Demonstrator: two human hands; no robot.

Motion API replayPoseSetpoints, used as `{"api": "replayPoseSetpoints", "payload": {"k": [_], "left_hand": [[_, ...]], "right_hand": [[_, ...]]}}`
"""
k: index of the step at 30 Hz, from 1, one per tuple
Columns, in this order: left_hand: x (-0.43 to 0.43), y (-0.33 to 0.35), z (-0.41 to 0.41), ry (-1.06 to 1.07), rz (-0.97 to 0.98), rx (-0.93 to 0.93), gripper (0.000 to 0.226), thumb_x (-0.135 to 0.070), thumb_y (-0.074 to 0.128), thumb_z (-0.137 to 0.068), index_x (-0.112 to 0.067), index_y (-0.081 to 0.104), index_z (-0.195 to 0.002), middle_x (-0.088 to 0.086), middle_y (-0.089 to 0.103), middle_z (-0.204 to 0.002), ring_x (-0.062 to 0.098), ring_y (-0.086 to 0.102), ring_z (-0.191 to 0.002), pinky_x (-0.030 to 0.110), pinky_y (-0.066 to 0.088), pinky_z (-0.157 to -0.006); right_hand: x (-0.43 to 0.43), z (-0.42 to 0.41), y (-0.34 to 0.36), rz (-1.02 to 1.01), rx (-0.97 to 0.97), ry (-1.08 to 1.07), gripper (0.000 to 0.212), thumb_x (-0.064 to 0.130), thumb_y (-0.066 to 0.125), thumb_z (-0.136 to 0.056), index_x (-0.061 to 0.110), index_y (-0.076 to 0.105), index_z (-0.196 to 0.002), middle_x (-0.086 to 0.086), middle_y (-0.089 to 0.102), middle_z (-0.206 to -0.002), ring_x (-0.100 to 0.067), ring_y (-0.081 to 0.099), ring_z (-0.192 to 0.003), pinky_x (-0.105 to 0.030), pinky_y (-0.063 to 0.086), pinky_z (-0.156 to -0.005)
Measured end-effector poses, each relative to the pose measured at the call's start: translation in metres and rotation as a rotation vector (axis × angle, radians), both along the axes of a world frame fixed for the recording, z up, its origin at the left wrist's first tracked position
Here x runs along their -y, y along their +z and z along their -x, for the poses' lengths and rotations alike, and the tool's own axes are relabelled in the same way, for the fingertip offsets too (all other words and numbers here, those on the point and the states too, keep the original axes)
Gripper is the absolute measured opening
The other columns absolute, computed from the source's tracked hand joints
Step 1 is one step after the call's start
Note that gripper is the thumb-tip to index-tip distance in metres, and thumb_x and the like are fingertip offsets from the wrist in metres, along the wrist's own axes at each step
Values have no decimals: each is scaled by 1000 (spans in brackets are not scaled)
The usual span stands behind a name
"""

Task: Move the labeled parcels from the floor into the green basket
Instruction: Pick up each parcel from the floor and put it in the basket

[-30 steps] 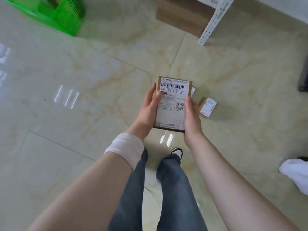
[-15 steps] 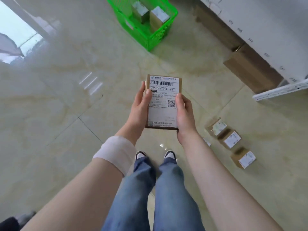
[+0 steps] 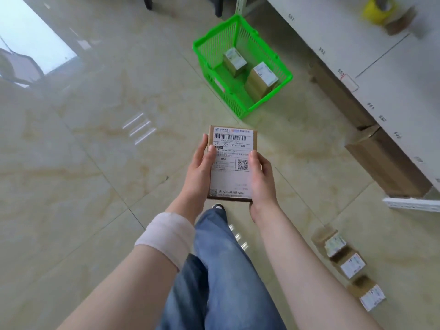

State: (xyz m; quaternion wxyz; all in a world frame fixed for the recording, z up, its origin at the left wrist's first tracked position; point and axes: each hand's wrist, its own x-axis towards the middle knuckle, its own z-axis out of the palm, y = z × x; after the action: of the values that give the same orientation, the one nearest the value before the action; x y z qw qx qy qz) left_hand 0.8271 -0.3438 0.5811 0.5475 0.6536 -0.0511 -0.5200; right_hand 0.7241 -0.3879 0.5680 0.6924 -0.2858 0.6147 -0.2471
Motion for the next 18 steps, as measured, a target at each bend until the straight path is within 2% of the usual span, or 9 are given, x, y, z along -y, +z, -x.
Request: {"api": "replayPoseSetpoints", "payload": {"k": [3,5,7,9,11,13,14,18], "left_hand": [[35,-2,-43,-7,11,-33,48,-33,44,-95,-31,35,-141,0,55,-134,15,55,-119,35,44,-104],[57,-1,-74,-5,17,-32,48,-33,45,-95,-31,35,-141,-2,57,-130,13,57,-113,30,47,-98],[82,0,-107,3,22,-28,48,-32,45,-95,-29,35,-142,-4,56,-129,4,57,-104,21,46,-90],[111,1,-142,-10,26,-23,49,-32,45,-95,-27,35,-143,-5,54,-131,0,56,-104,19,45,-91],[142,-2,-176,-28,23,-37,50,-33,45,-95,-27,35,-143,-4,53,-133,4,56,-109,18,45,-92],[173,-7,-206,-67,22,-30,50,-33,44,-95,-26,33,-144,-6,51,-133,3,55,-108,7,46,-84],[188,-11,-220,-94,17,-18,50,-33,43,-95,-26,33,-144,-5,51,-135,4,54,-109,6,45,-83],[248,-33,-259,-201,-26,-21,51,-32,43,-95,-25,33,-144,1,50,-140,12,52,-120,23,43,-95]], "right_hand": [[34,-45,2,-10,-25,-10,27,39,55,-91,22,52,-111,-6,66,-106,-19,66,-88,-35,54,-77],[55,-80,6,5,-34,14,49,49,59,-83,16,54,-118,-11,67,-115,-27,66,-101,-44,55,-87],[79,-116,9,20,-41,22,75,60,62,-67,12,54,-123,-15,67,-118,-33,64,-108,-52,52,-91],[105,-151,8,19,-48,5,81,62,62,-62,11,54,-125,-16,66,-119,-34,64,-109,-54,52,-91],[135,-185,8,19,-51,-32,72,57,62,-71,11,53,-125,-17,65,-120,-34,63,-110,-53,51,-92],[164,-212,-1,17,-50,-111,51,44,58,-86,10,52,-124,-15,65,-120,-33,63,-110,-51,51,-94],[177,-223,-9,7,-43,-134,42,40,55,-90,12,51,-122,-13,66,-117,-31,64,-106,-49,51,-93],[224,-257,-33,-41,-12,-212,29,39,49,-93,21,48,-116,-3,66,-100,-20,64,-87,-41,53,-84]]}}
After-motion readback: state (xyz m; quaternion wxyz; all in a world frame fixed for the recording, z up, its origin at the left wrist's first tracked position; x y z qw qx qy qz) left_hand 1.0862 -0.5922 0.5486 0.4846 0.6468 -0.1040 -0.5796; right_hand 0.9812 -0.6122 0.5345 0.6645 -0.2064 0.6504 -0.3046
